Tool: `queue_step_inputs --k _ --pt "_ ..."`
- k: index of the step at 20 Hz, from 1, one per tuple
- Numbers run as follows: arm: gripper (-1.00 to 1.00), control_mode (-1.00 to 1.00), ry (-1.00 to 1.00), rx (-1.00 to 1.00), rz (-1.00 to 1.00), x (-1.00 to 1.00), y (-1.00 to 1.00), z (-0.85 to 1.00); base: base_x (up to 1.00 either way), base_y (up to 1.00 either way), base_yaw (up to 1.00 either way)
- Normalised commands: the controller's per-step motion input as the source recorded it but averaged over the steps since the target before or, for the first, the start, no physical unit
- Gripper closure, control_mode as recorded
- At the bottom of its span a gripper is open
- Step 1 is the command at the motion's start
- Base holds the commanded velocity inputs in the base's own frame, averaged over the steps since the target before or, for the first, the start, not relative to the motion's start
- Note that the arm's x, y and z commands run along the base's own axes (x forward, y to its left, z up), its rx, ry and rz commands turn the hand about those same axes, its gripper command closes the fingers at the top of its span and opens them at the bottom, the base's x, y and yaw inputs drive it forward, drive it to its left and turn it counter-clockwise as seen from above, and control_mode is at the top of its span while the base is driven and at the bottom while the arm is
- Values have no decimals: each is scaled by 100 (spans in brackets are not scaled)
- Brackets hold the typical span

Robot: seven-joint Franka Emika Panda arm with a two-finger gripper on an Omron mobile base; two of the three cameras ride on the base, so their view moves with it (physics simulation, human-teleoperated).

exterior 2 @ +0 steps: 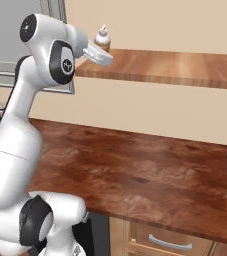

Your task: Locate and retrieve the soap dispenser and spray from the cabinet. Place them next to the sink.

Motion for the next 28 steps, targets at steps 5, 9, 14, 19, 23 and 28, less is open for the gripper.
queue_step_inputs --k 5,9,14,19,23,28 --pt "100 -100 -2 -1 14 -50 78 33 0 0 0" --pt "100 -100 1 -10 24 -33 81 7 0 0 0" --pt "100 -100 0 -5 30 -37 80 -17 0 0 0" --pt "100 -100 0 -5 39 -26 69 -40 0 0 0" --pt "100 -100 0 -4 41 -23 63 -51 0 0 0" --pt "100 -100 0 -4 41 -22 63 -48 0 0 0"
